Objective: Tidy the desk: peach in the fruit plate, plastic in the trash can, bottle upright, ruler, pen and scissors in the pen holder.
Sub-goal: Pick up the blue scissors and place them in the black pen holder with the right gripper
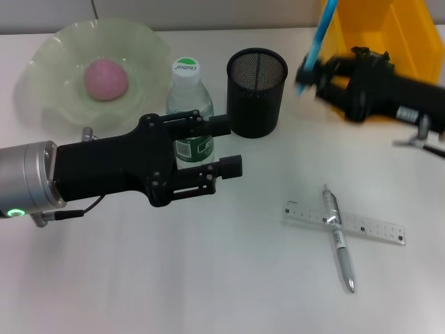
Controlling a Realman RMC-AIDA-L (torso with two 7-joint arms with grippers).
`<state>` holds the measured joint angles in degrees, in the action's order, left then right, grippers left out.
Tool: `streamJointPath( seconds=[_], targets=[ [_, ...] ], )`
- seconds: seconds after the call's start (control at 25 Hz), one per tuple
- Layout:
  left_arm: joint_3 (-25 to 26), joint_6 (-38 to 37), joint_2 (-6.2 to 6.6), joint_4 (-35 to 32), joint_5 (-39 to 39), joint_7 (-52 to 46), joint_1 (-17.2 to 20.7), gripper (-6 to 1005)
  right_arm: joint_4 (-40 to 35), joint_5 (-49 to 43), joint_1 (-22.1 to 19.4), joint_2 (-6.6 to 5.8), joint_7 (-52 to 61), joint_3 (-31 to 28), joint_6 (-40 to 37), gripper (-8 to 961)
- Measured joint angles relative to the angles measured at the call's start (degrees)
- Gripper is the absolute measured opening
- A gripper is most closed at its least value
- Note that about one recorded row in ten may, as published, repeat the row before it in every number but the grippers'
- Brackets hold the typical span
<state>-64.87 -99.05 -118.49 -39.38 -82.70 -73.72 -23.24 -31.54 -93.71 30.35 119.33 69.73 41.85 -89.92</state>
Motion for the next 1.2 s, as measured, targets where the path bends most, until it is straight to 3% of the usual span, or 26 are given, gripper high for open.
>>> streamJointPath(
  seconds=[0.08, 0.48, 0.8, 1.2],
  targets=[
    [0.01, 0.05, -0.11, 0.05, 0.00, 0.09, -0.04, 634, 1.22, 4.44, 0.00, 0.04, -1.78, 0.31, 6.34, 205],
    [-0.01, 0.70, -0.08, 1.40, -0.26, 0.14, -0.47, 634, 11.38, 7.56, 5.25, 0.20, -18.75, 0.68, 14.92, 208],
    [-0.37, 0.74, -0.12, 1.41, -0.17, 0.53, -0.35, 635, 20.21, 13.46, 7.62, 0.41, -32.29, 0.59, 17.68, 210],
    [-0.52, 0.71, -0.17, 1.41, -0.01, 0.86, -0.49, 635, 24.75, 16.28, 9.83, 0.48, -35.82, 0.57, 22.18, 212]
  ],
)
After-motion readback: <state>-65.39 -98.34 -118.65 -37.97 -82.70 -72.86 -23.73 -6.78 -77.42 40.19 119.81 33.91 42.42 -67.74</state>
